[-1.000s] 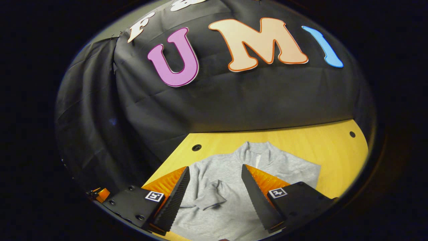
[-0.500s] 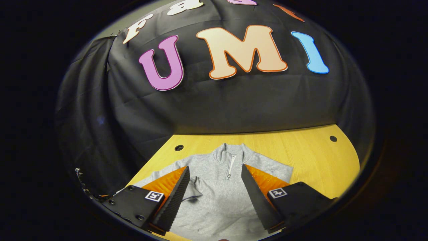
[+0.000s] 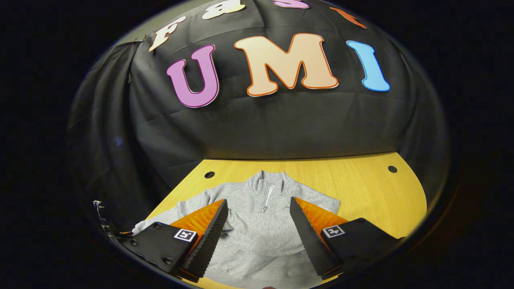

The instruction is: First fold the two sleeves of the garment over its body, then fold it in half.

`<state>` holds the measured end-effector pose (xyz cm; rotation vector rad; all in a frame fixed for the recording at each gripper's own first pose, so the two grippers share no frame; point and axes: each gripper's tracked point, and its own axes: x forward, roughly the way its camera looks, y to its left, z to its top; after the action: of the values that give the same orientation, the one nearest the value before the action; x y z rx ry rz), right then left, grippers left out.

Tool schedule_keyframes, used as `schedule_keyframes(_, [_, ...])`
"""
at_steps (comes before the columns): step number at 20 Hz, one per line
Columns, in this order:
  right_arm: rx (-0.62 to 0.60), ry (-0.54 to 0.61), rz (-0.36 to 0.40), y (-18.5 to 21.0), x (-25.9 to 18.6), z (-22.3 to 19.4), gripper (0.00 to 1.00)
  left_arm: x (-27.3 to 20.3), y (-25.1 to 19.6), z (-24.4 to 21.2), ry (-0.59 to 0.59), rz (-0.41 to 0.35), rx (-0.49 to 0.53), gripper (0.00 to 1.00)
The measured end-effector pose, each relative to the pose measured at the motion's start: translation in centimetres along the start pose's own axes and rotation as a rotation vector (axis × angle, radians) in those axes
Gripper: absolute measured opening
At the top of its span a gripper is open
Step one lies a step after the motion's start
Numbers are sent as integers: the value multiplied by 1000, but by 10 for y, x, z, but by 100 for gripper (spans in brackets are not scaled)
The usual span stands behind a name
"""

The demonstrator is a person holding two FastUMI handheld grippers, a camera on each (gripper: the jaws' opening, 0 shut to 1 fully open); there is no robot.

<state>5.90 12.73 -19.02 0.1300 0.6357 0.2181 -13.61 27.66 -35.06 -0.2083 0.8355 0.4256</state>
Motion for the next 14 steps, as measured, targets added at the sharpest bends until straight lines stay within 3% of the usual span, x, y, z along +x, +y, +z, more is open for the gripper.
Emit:
schedule_keyframes(3, [3,3,9,-3,-4,-3,98,-1,-14,2,-3,-12,15,55])
schedule_keyframes(4, [-9,3,2,-9,-5,-5,97,1,-17,2,-4,-18,19,38])
schedule_keyframes(5, [-22,6,-8,-15,-7,-7,97,0,-21,2,-5,-29,17,34])
schedule_keyframes(6, [-30,10,-13,-22,-6,-10,97,2,-22,4,-9,-28,16,20])
schedule_keyframes(10, [-36,18,-23,-39,-14,-18,98,3,-28,5,98,-50,0,3])
schedule_keyframes(12, [-35,25,-35,-50,-20,-22,98,3,-37,17,135,-88,-58,1])
schedule_keyframes(14, [-25,21,-48,-63,-25,-23,98,3,-44,43,84,-100,-43,1])
